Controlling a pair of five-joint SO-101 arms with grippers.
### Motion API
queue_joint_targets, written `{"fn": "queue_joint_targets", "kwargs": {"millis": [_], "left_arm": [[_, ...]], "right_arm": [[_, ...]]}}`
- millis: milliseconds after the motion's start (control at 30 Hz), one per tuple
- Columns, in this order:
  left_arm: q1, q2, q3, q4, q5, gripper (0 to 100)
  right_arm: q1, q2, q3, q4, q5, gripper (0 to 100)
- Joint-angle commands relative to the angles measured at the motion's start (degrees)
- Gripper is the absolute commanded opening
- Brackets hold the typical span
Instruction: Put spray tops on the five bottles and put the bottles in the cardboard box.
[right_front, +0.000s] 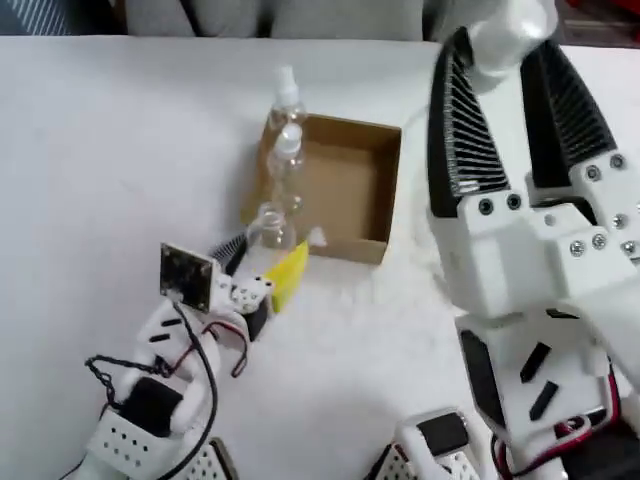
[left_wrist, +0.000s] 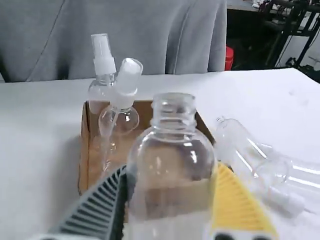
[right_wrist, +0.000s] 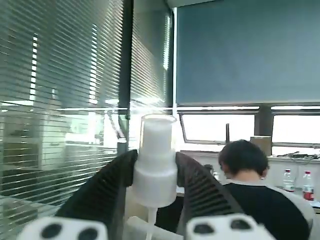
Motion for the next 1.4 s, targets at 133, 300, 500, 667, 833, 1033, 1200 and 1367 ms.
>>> {"fn": "queue_joint_targets", "kwargs": {"millis": [133, 300, 500, 667, 833, 1033, 1200, 1367], "left_arm": [[1.63, -10.07, 3.96, -1.85, 0.70, 8], [1.63, -9.98, 3.96, -2.02, 0.70, 8], [1.63, -9.98, 4.04, -1.85, 0.62, 8], [1.63, -9.98, 4.13, -1.67, 0.62, 8], [1.63, -9.89, 5.98, -3.25, -2.64, 8], [1.63, -9.89, 5.98, -3.25, -4.31, 8], [1.63, -9.89, 5.98, -3.16, -4.48, 8], [1.63, -9.89, 5.98, -3.16, -4.48, 8]], "right_arm": [[-6.73, 1.54, -3.78, 8.48, -12.13, 1.5], [-6.73, 0.84, 0.00, 10.42, -16.35, 1.5], [-6.73, -2.24, 14.42, -0.92, -16.35, 1.5], [-6.73, -3.56, 23.91, -9.10, -16.26, 1.5], [-6.81, -2.51, 27.78, -12.62, -16.26, 1.5], [-6.81, -1.63, 32.62, -17.36, -16.26, 1.5], [-6.81, -1.54, 35.78, -19.82, -16.26, 1.5], [-8.84, -1.89, 36.75, -19.65, -16.26, 1.5]]}}
